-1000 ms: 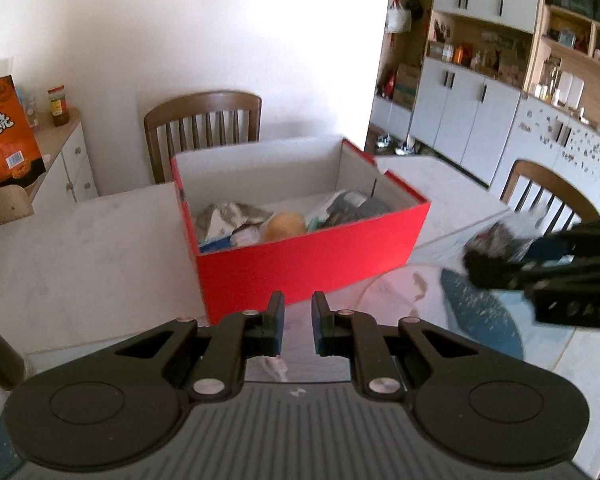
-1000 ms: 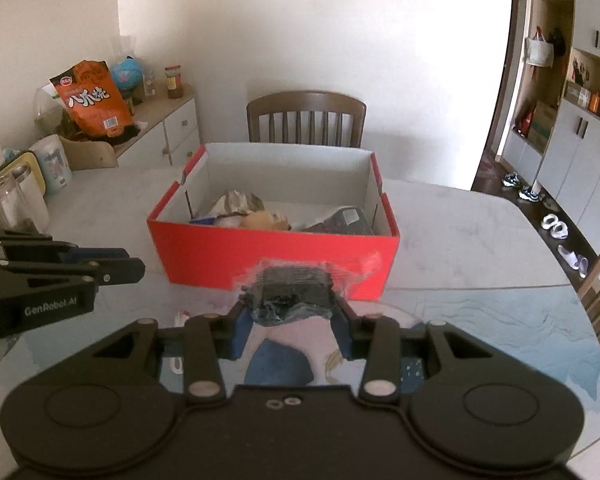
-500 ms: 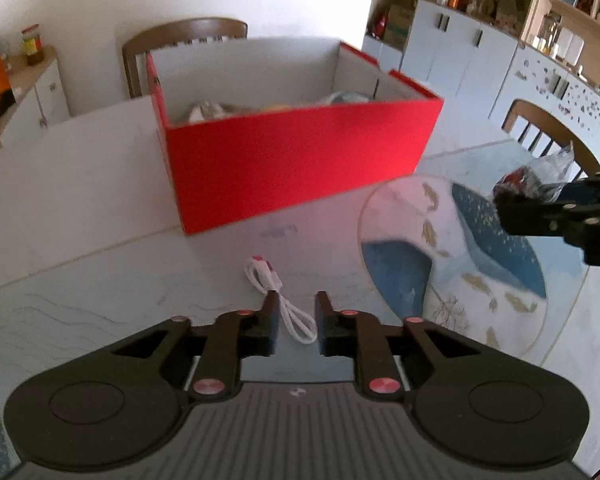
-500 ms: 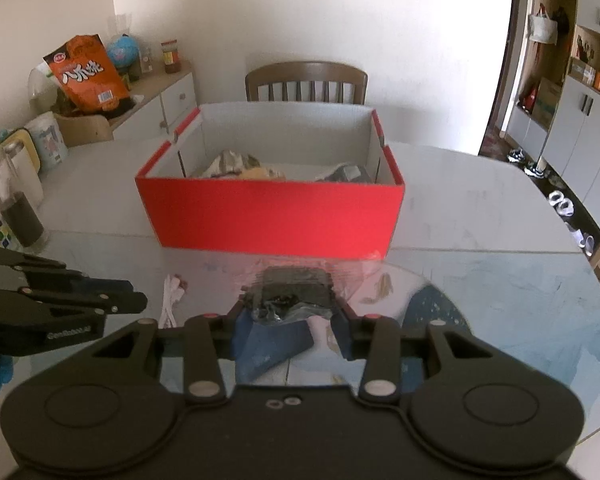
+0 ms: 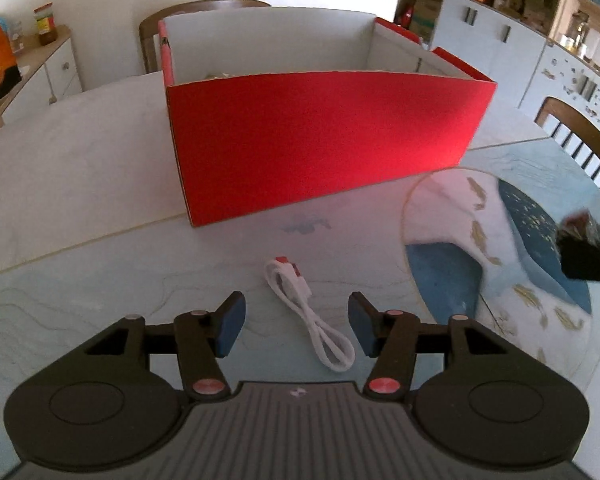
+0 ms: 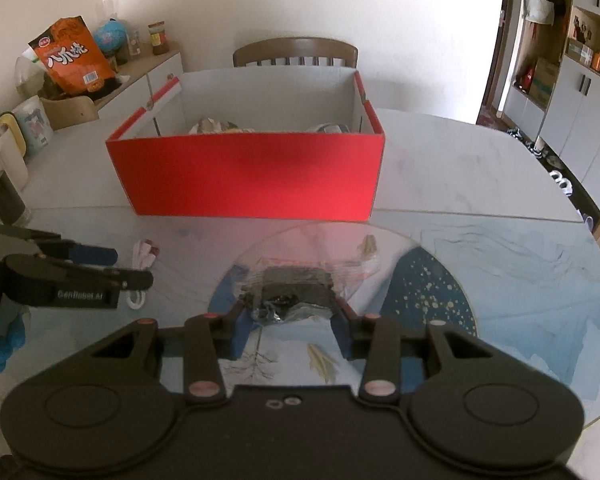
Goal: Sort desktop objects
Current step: 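Lift the white cable and clear bag and carry both to the red box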
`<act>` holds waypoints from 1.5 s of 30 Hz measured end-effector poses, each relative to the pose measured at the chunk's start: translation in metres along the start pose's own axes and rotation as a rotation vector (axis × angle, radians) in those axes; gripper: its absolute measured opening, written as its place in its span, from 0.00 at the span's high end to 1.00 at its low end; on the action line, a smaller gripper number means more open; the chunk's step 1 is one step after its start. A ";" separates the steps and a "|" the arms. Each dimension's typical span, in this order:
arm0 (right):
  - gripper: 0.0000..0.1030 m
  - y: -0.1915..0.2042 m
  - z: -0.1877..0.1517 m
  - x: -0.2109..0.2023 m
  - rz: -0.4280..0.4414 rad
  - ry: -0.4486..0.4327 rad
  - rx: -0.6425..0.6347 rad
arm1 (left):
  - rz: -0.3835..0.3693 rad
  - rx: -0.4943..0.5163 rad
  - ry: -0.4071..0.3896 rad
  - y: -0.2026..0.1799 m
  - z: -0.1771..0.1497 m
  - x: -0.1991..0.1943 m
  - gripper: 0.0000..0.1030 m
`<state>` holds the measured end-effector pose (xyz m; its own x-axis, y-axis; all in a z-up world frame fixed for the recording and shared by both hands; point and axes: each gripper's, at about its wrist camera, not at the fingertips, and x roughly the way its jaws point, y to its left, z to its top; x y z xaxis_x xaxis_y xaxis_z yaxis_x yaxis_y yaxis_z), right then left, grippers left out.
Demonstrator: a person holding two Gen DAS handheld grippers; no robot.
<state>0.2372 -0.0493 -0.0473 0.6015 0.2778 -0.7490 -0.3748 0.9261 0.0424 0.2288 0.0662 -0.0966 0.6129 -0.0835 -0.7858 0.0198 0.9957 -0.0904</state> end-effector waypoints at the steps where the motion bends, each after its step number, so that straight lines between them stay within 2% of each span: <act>1: 0.60 -0.001 -0.001 0.002 0.002 0.003 0.001 | 0.003 -0.007 0.004 0.001 0.000 0.003 0.46; 8: 0.60 -0.010 -0.004 0.011 0.012 0.017 0.004 | 0.030 -0.011 -0.011 -0.002 0.002 0.010 0.48; 11: 0.60 -0.013 -0.003 0.013 0.014 0.018 0.005 | 0.056 -0.003 -0.020 -0.004 0.001 0.010 0.69; 13: 0.60 -0.014 -0.003 0.014 0.016 0.020 0.005 | 0.064 0.002 -0.024 -0.004 0.001 0.010 0.72; 14: 0.60 -0.015 -0.003 0.015 0.016 0.020 0.005 | 0.065 0.000 -0.026 -0.003 0.000 0.009 0.78; 15: 0.60 -0.015 -0.003 0.016 0.017 0.020 0.004 | 0.067 -0.003 -0.027 -0.003 0.000 0.009 0.79; 25: 0.60 -0.017 0.001 0.014 0.013 0.010 -0.005 | 0.055 -0.014 -0.059 -0.002 0.002 0.000 0.80; 45: 0.60 0.000 0.017 0.000 0.012 -0.028 -0.050 | -0.022 -0.027 -0.129 -0.001 0.007 -0.043 0.82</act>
<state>0.2491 -0.0446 -0.0362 0.6159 0.2969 -0.7298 -0.4170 0.9087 0.0178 0.2083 0.0693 -0.0588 0.7088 -0.0983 -0.6985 0.0145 0.9921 -0.1248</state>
